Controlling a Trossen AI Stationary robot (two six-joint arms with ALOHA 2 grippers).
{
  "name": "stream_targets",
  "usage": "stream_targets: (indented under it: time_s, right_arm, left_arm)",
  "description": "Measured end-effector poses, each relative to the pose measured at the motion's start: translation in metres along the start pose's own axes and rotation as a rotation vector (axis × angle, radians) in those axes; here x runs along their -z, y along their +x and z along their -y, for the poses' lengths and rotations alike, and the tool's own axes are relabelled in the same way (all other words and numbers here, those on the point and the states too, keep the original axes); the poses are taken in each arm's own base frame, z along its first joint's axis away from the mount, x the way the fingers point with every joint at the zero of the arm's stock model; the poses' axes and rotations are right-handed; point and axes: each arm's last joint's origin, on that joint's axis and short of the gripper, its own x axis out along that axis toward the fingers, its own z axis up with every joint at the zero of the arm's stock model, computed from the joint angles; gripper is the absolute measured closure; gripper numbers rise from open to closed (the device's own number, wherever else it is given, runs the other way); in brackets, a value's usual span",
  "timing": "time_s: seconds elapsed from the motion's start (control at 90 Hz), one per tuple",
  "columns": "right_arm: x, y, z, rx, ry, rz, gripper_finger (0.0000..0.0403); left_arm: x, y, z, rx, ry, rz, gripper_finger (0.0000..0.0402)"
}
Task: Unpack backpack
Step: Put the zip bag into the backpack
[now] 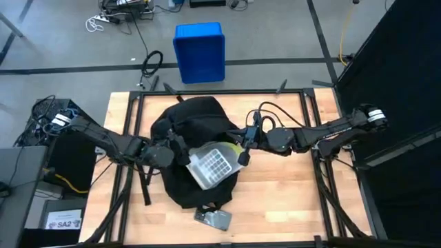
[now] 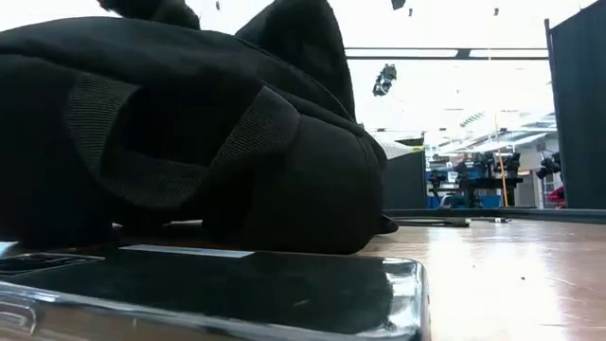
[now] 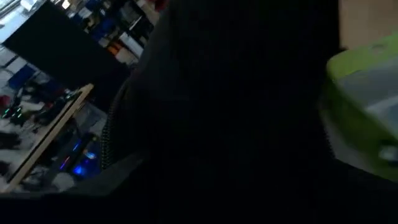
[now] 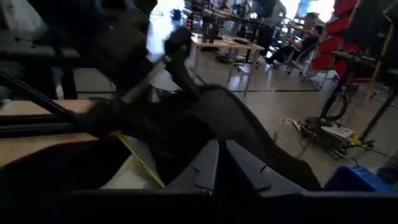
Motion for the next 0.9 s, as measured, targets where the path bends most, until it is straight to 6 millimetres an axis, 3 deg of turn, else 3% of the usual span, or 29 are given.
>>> stream_targets:
  time_s: [0.233,0.467,0.589,0.744,0.9]
  right_arm:
    - [0.0,-0.001,-0.001,-0.01,0.001,0.0,0.0403]
    - [0.0,-0.001,-0.004,-0.077,0.014,0.004,0.0403]
    - [0.0,-0.001,-0.005,-0.113,0.017,0.004,0.0403]
    - [0.006,0.003,-0.016,-0.295,0.023,-0.017,0.0403]
    - [0.042,0.027,-0.042,-0.334,-0.052,-0.131,0.0403]
  left_arm:
    - [0.002,0.015,-0.004,-0.078,-0.015,-0.042,0.0113]
    - [-0.001,0.023,-0.011,-0.116,-0.04,-0.032,0.016]
    - [-0.001,0.026,-0.014,-0.131,-0.035,-0.041,0.0222]
    - [-0.001,0.026,-0.015,-0.128,-0.009,-0.044,0.0369]
    - [-0.002,0.026,-0.015,-0.125,-0.019,-0.034,0.0398]
